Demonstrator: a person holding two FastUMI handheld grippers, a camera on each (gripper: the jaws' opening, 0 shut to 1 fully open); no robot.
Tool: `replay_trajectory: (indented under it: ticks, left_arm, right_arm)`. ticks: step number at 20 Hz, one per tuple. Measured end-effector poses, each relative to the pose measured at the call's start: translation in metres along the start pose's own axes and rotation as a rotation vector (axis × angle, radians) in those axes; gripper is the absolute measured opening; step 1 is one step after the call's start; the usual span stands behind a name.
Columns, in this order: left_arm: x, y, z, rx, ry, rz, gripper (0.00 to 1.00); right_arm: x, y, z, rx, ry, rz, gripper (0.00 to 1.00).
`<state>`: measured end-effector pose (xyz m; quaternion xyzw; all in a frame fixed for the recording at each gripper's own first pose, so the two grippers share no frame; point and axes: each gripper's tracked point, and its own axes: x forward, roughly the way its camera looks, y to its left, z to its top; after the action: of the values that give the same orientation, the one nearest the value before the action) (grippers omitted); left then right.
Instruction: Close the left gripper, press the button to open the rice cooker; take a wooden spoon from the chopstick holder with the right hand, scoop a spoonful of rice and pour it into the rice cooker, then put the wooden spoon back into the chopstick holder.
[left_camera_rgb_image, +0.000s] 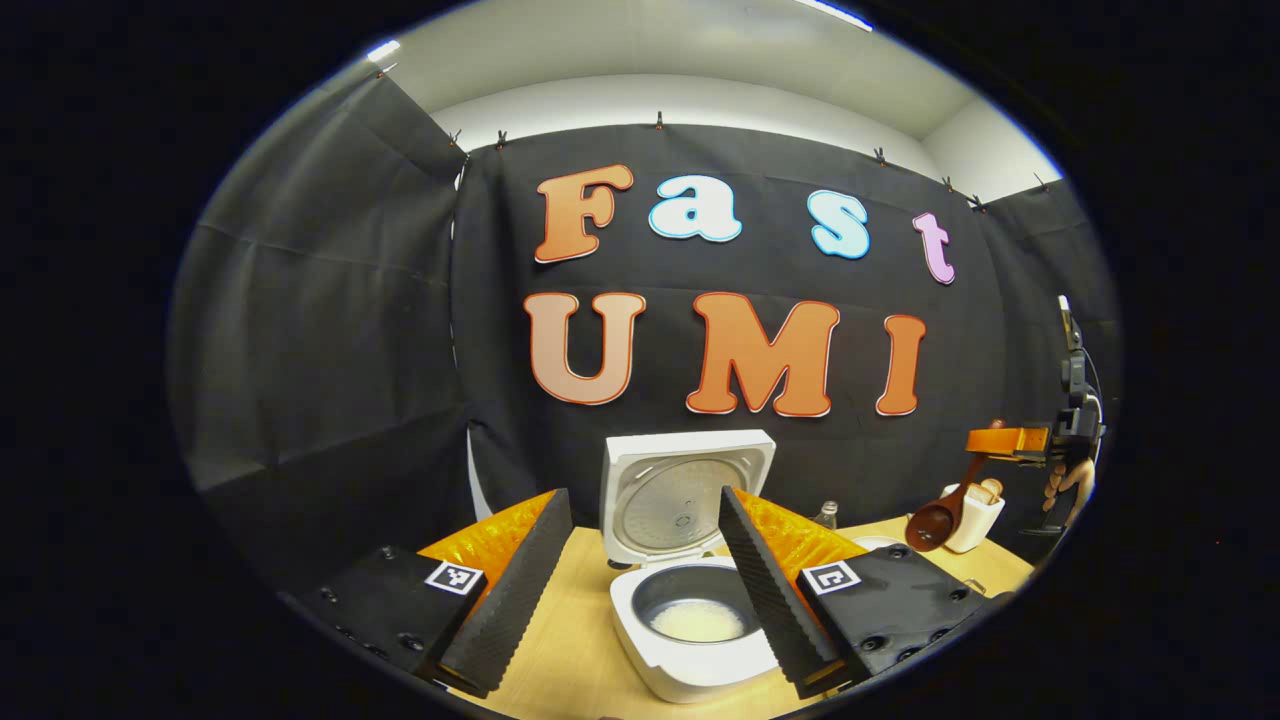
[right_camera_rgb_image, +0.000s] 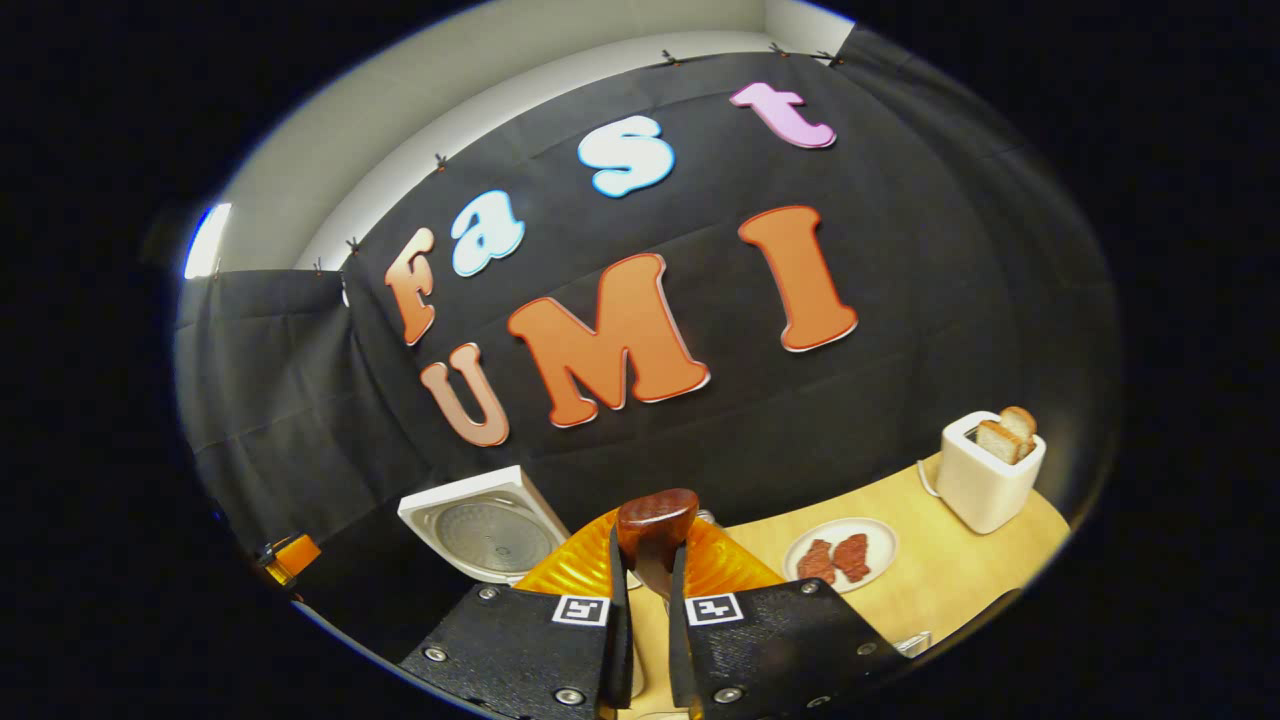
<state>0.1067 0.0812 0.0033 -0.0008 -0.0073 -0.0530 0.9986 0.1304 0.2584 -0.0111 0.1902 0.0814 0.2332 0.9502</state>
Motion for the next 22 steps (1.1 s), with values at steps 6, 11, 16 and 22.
replay_trajectory:
  ticks: [6, 11, 16, 22]
  left_arm:
    - [0.017, -0.035, -0.002, 0.021, -0.002, -0.003, 1.00]
    - [0.017, -0.053, -0.002, 0.007, -0.004, 0.016, 1.00]
    - [0.006, -0.050, -0.013, 0.024, 0.016, 0.084, 1.00]
    - [-0.012, -0.036, -0.034, 0.014, 0.067, 0.155, 0.99]
  right_arm:
    - [-0.056, -0.100, -0.008, 0.028, -0.002, -0.140, 0.14]
    - [-0.074, -0.157, -0.050, 0.113, 0.038, -0.199, 0.14]
    - [-0.063, -0.183, -0.115, 0.125, 0.138, -0.227, 0.14]
    - [-0.055, -0.207, -0.158, 0.133, 0.190, -0.252, 0.14]
